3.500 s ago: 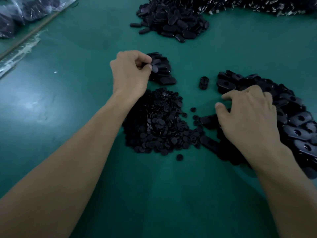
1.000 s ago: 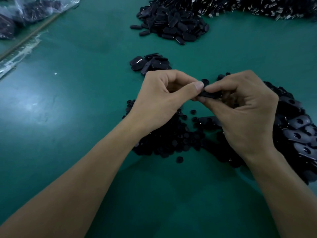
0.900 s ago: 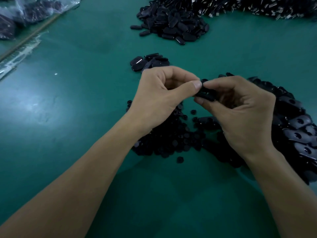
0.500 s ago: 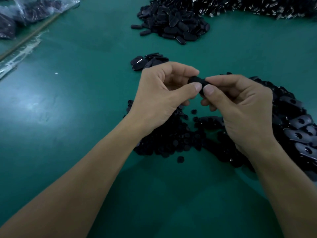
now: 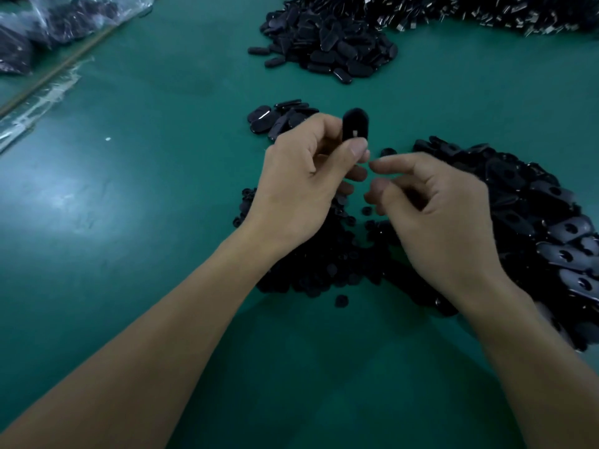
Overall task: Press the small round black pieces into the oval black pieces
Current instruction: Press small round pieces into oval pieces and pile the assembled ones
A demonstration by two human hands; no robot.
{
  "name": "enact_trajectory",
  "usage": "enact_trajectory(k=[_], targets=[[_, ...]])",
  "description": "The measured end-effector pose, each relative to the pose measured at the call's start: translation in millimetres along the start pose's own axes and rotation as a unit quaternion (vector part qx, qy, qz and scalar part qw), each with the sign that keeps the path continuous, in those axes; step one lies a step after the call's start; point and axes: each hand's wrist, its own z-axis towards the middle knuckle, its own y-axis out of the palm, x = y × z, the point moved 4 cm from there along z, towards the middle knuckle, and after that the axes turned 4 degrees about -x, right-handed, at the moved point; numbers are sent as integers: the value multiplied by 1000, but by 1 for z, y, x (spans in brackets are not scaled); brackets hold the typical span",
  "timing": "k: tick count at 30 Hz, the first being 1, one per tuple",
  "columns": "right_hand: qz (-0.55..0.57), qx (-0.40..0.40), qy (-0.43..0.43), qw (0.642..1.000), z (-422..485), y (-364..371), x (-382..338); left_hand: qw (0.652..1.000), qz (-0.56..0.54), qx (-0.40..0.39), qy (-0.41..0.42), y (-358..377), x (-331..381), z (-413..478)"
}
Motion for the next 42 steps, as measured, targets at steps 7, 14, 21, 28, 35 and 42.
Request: enact_trajectory(k=[7, 14, 21, 28, 35, 42], targets=[[-236, -149, -35, 960, -3, 15, -2, 998, 51, 19, 5, -3, -2, 2], [-244, -180, -32, 952, -4, 18, -5, 991, 121, 51, 9, -7, -1, 3], [-243, -179, -25, 953, -7, 20, -6, 989, 143, 47, 3, -8, -5, 3], [-238, -171, -42, 955, -7, 22, -8, 991, 120, 52, 7, -7, -5, 2], [-217, -155, -40, 963, -5, 21, -7, 990, 112, 83, 3, -10, -6, 2], [-218, -157, -38, 963, -6, 22, -6, 985, 136, 101, 18, -11, -2, 1]])
